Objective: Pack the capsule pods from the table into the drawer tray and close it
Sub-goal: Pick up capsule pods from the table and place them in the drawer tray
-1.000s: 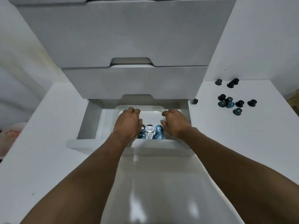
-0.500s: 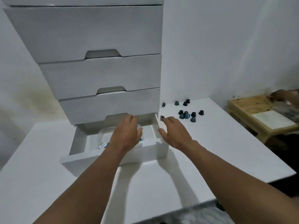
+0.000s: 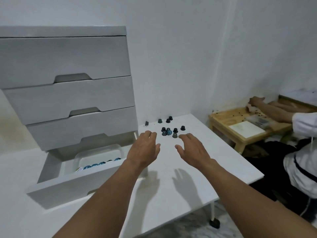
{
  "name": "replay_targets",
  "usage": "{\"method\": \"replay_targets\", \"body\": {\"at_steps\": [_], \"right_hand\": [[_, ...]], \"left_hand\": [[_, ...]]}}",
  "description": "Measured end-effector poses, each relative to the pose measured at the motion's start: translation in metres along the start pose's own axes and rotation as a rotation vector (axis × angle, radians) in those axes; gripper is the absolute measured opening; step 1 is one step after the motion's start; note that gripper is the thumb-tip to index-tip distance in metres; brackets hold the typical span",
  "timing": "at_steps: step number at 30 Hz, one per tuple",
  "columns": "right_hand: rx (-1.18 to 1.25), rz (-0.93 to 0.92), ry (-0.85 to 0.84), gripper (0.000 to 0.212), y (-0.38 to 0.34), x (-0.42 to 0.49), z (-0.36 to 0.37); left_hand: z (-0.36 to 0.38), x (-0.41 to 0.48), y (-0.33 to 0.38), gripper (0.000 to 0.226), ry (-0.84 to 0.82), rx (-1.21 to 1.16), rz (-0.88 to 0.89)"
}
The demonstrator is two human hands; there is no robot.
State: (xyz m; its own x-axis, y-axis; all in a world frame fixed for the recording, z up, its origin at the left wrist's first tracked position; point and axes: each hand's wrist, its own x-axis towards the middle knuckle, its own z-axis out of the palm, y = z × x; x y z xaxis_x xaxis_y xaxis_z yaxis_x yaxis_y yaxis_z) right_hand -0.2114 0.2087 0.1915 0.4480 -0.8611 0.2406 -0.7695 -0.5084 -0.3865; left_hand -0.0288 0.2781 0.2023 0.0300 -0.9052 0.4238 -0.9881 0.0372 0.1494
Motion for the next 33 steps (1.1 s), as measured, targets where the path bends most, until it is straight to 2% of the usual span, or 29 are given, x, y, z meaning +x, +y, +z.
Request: {"method": "replay_targets", "body": {"at_steps": [17, 25, 28, 33], "right_hand": [[-0.025, -0.1, -0.2, 0.044, 0.19, 0.116, -0.014], [-0.006, -0.107, -0.286, 0.042, 0.232, 0.198, 0.03], [-0.006, -0.089, -0.308, 0.042, 0.246, 0.239, 0.053], [-0.005, -0.093, -0.379, 0.043, 0.263, 0.302, 0.097]], "left_hand": [[0.13, 0.13, 0.102, 0.038, -0.134, -0.036, -0.295], [0.199, 0.196, 0.073, 0.037, -0.227, -0.022, -0.356], [0.232, 0.228, 0.049, 0.032, -0.228, -0.05, -0.371], [0.288, 0.276, 0.019, 0.025, -0.332, -0.103, -0.405]]}}
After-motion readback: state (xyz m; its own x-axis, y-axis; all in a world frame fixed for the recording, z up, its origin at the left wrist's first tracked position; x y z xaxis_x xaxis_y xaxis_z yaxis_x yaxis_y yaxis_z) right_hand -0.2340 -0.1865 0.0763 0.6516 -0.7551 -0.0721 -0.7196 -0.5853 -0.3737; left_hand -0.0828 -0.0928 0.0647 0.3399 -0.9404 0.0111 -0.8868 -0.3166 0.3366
